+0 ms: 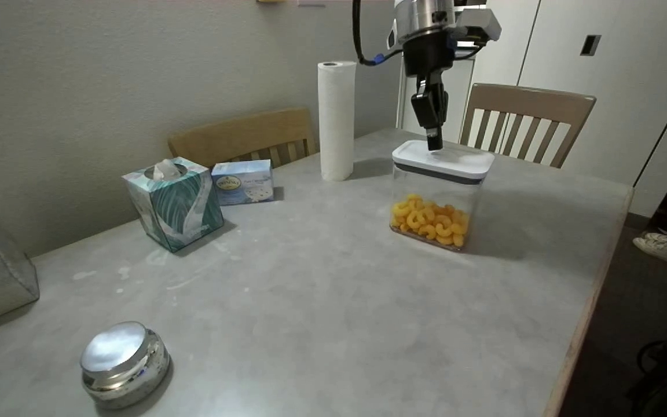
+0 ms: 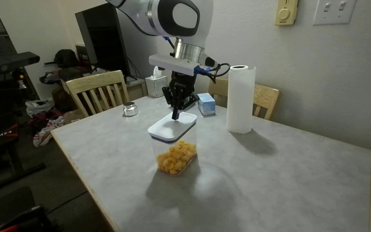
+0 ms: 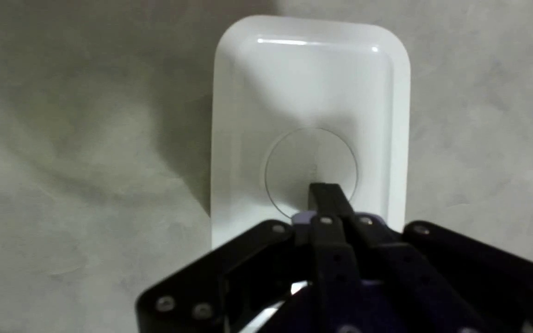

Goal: Press the button atop the lid and then put the lid on the table

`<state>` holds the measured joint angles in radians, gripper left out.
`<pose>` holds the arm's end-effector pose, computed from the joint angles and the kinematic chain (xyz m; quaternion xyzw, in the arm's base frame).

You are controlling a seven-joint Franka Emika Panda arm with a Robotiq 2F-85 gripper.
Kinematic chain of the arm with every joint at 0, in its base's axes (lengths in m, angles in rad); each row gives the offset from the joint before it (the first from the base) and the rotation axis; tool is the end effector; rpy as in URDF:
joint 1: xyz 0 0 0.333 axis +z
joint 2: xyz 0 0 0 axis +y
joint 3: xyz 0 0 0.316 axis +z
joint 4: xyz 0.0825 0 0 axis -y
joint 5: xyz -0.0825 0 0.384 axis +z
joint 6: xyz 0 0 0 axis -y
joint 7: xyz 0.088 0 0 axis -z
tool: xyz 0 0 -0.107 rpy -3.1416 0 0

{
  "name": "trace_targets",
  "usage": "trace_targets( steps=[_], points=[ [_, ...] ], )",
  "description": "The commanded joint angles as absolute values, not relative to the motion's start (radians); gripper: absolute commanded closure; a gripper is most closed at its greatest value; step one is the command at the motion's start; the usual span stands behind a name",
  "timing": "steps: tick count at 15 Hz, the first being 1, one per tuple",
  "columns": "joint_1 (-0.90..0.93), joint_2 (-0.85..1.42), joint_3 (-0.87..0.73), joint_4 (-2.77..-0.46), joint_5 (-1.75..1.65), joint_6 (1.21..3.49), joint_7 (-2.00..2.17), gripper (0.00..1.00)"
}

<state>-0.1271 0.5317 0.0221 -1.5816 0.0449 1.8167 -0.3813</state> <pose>0.6523 -0.0668 0.3081 -0.9805 -0.1269 0.1370 0.0613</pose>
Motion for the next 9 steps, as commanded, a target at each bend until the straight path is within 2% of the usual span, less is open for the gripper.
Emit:
trace_targets(
  steps=[1, 9],
  points=[
    [-0.107, 0.470, 0.009, -1.613, 0.007, 1.775, -0.340, 1.00],
    [-0.080, 0.419, 0.020, -1.699, 0.030, 1.810, -0.288, 1.00]
  ],
)
